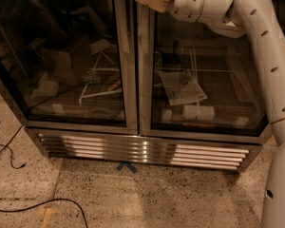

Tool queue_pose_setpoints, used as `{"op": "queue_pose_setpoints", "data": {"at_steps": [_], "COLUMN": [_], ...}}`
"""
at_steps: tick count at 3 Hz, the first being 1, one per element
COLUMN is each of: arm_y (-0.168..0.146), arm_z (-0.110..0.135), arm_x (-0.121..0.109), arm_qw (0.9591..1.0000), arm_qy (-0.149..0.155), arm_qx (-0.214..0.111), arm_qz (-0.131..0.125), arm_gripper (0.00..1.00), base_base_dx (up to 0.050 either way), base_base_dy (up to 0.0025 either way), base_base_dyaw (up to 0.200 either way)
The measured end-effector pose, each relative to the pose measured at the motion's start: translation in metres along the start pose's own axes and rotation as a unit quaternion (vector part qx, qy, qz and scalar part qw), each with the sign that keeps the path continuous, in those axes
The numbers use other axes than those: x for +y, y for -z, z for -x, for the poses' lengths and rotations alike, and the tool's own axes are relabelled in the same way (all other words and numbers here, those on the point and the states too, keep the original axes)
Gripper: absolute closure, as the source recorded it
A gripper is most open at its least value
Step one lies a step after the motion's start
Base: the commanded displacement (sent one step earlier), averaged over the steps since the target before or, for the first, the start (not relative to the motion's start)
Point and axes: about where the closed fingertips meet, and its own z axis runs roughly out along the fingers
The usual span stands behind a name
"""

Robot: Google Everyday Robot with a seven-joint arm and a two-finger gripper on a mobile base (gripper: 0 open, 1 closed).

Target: Pick orange can from top drawer and place on counter

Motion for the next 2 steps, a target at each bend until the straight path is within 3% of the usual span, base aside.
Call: {"op": "queue_pose_setpoints", "data": {"at_steps": [1,2], "arm_y": [0.0,-0.0001], "arm_z": [0.0,0.0], "arm_x": [0.0,0.0], "arm_qw": [1.0,1.0], "arm_qy": [0.0,0.0], "arm_qx": [0.0,0.0], "arm_qz": [0.0,0.0], "arm_gripper": [0.81,0.5], "base_base_dx": [0.0,0.0], "base_base_dy": [0.0,0.0], "base_base_dyaw": [0.0,0.0]}}
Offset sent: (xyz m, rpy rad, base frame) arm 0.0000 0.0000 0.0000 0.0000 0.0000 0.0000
